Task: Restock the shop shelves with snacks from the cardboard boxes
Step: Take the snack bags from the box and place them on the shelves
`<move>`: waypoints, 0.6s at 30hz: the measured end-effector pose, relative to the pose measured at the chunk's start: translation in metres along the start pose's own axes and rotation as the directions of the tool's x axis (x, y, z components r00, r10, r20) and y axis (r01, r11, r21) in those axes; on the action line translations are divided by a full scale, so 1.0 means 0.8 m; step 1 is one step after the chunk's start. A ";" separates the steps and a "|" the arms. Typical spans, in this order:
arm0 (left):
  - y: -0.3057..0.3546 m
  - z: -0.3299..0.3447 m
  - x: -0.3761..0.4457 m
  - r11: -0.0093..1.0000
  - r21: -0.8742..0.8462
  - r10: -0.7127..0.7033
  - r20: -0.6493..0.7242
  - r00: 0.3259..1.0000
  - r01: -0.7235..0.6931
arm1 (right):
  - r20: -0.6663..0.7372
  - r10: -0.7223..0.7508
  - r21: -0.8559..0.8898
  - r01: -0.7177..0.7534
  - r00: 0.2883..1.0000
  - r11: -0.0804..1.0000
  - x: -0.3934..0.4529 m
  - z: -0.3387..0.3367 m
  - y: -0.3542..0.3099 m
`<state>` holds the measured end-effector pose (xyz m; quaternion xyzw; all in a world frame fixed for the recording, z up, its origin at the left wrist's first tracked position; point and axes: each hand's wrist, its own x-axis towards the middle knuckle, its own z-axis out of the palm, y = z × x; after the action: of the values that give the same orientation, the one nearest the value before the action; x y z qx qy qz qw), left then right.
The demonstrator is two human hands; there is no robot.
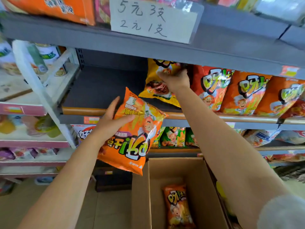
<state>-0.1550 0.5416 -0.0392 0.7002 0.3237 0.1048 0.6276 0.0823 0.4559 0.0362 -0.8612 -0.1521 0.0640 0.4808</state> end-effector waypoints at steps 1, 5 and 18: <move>0.001 -0.002 0.004 1.000 0.019 0.000 0.004 1.000 0.000 | -0.035 -0.024 -0.012 0.023 0.999 1.000 0.010 0.008 0.002; 0.008 -0.009 0.018 0.999 0.045 -0.018 -0.003 1.000 0.018 | -0.094 -0.101 -0.011 0.100 0.990 0.995 0.039 0.033 0.017; 0.024 -0.012 0.034 0.977 0.174 -0.128 0.017 0.992 0.123 | -0.016 -0.008 -0.321 0.002 1.000 0.947 0.076 0.041 0.017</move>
<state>-0.1333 0.5654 -0.0263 0.7315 0.3663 0.0268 0.5745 0.1342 0.4956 0.0095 -0.9280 -0.1586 0.0297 0.3358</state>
